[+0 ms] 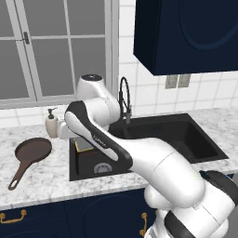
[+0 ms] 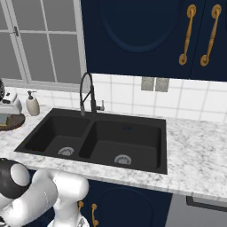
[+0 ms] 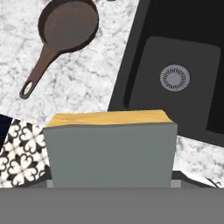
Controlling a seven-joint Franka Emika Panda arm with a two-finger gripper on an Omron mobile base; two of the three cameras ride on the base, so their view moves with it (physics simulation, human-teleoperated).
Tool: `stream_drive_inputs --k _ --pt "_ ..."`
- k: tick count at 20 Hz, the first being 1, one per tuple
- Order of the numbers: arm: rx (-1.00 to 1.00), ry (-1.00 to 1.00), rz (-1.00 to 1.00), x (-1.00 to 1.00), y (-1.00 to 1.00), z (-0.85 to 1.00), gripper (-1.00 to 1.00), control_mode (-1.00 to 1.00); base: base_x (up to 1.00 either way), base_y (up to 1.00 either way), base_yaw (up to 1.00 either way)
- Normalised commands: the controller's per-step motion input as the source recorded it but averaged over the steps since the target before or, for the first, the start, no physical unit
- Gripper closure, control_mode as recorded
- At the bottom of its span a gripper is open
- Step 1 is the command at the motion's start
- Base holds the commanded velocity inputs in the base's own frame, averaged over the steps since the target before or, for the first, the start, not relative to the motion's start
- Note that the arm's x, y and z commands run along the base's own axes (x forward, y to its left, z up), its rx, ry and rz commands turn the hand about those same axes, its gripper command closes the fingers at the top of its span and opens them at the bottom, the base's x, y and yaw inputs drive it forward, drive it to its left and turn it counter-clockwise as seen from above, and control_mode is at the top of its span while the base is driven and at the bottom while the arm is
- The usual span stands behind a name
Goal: Pick the pan and sponge and place them into the sink. Then turn on the water.
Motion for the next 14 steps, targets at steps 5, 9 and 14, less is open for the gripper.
stream_drive_inputs --k 5,9,14 --pt "0.04 0.16 0.17 0.83 1.0 -0.31 1.0 -1.0 0.0 0.0 0.0" --pt "0.0 0.05 0.14 0.83 1.0 -0.31 1.0 -1.0 0.0 0.0 0.0" --pt "-0.04 0.13 0.03 0.96 0.88 -0.25 1.0 -1.0 0.0 0.0 0.0"
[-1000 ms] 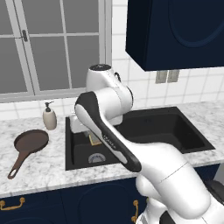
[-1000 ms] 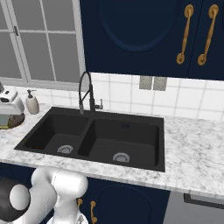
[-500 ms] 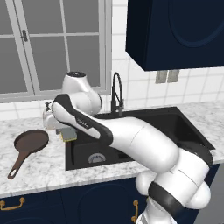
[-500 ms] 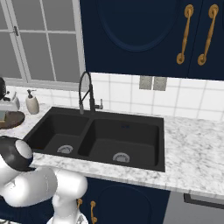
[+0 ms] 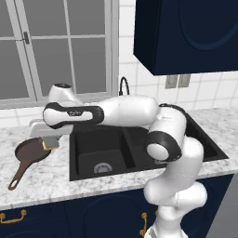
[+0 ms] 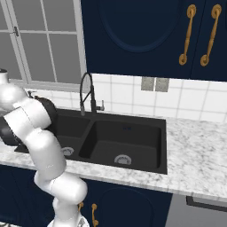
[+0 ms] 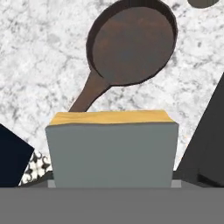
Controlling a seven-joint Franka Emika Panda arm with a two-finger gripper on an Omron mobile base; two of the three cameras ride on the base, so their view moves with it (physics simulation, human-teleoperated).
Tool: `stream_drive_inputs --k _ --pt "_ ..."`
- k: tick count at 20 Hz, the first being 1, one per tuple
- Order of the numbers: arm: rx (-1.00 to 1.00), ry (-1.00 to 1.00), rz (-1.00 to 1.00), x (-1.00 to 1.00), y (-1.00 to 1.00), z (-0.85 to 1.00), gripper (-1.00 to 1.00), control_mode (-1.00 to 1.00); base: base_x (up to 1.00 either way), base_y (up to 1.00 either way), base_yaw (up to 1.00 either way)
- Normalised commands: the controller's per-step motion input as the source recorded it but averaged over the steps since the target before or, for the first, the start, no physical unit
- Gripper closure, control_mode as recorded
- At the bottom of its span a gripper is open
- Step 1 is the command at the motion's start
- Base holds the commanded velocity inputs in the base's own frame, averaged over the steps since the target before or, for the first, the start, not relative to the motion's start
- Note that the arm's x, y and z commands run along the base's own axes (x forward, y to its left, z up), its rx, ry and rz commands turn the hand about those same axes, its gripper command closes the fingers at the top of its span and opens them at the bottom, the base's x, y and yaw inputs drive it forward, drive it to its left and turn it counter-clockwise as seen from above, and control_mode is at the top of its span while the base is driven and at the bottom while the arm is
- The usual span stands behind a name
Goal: Pick the pan and sponge and place them into the sink. Then turn on the water.
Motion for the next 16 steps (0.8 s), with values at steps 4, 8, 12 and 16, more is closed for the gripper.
stream_drive_inputs --k 4,8,12,16 --pt "-0.12 0.09 0.0 0.75 0.65 -0.35 1.0 -1.0 0.0 0.0 0.0" --pt "-0.17 0.11 0.0 0.51 0.5 -0.11 1.0 -1.0 0.0 0.0 0.0" --pt "-0.15 0.22 0.0 0.73 0.71 0.01 1.0 -1.0 0.0 0.0 0.0" --pt "-0.16 0.21 0.0 0.53 0.28 -0.02 1.0 -1.0 0.0 0.0 0.0"
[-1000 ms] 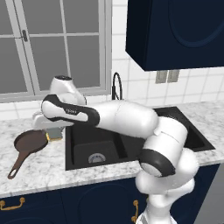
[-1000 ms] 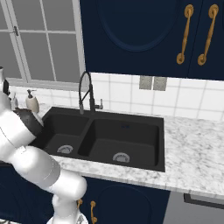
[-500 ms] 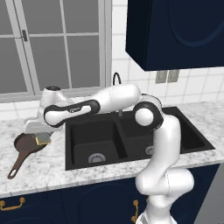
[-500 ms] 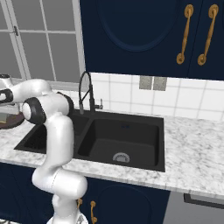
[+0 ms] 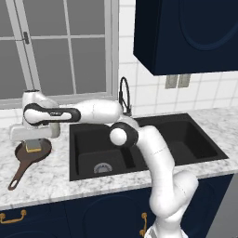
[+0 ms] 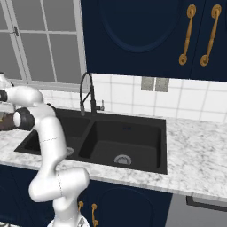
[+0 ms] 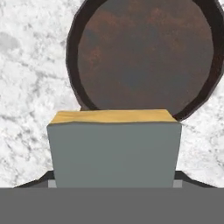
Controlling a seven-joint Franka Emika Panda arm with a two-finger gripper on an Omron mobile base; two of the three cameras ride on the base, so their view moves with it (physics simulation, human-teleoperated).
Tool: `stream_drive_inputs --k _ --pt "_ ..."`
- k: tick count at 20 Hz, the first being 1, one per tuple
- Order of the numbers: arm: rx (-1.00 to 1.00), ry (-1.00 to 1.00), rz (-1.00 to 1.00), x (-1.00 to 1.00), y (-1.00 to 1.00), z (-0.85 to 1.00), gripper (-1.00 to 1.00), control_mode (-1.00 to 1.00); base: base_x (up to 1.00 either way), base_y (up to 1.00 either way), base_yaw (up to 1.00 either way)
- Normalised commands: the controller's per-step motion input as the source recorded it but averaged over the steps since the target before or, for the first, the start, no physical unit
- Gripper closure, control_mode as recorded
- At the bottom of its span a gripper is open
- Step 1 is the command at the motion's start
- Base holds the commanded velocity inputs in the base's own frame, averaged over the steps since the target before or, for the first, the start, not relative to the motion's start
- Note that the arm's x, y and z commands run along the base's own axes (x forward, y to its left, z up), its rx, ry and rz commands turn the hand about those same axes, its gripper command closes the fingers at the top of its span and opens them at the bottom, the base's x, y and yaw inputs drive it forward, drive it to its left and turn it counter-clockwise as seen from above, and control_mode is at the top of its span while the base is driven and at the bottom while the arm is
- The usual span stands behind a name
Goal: Pick the pan and sponge and place them into the sink. Then turn on the water.
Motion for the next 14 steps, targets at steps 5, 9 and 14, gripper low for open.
stream_drive_inputs --k 5,9,14 --pt "-0.12 0.05 0.0 0.51 0.01 -0.22 1.0 -1.0 0.0 0.0 0.0" --pt "-0.1 -0.01 0.0 0.39 0.0 -0.41 1.0 -1.0 0.0 0.0 0.0" --pt "-0.03 -0.04 0.0 0.61 0.0 -0.12 1.0 -1.0 0.0 0.0 0.0"
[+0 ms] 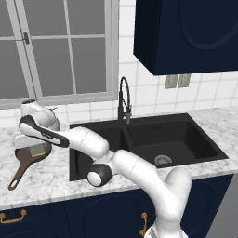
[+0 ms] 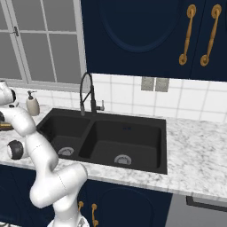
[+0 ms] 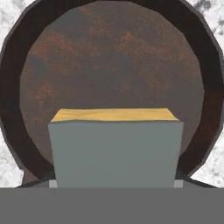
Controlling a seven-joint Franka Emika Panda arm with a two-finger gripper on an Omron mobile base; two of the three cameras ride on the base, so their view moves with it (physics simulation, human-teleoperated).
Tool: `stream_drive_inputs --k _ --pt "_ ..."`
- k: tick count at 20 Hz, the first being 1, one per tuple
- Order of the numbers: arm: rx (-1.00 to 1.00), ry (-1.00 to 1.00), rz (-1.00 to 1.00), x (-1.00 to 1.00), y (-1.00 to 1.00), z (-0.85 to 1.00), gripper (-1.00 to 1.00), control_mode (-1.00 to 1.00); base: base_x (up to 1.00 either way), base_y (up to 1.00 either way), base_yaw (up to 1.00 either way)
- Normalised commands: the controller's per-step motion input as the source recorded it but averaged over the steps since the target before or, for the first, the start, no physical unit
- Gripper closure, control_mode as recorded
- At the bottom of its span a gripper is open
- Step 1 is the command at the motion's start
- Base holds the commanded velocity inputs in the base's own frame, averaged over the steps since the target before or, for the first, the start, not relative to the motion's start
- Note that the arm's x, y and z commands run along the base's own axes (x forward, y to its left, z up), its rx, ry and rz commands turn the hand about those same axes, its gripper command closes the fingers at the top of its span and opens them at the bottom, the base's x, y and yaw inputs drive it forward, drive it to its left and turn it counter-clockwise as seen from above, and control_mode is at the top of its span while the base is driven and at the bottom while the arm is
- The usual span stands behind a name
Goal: Pick the pan and sponge and place them into the sink. Then turn on the water.
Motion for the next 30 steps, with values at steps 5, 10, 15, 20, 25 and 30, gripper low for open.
stream_drive_inputs --k 5,10,15,20,25,30 --pt "0.0 0.0 0.0 0.73 0.02 0.02 1.0 -1.0 0.0 0.0 0.0" --pt "0.0 0.0 0.0 0.29 0.03 0.01 1.0 -1.0 0.0 0.0 0.0" --pt "0.0 0.0 0.0 0.0 0.24 -0.01 -1.0 -1.0 0.0 0.0 0.0" --pt "0.0 0.0 0.0 0.0 0.2 0.0 -1.0 -1.0 0.0 0.0 0.0" --pt "0.0 0.0 0.0 0.0 0.02 0.04 -1.0 -1.0 0.0 0.0 0.0" --pt "0.0 0.0 0.0 -0.12 -0.04 0.2 -1.0 -1.0 0.0 0.0 0.0"
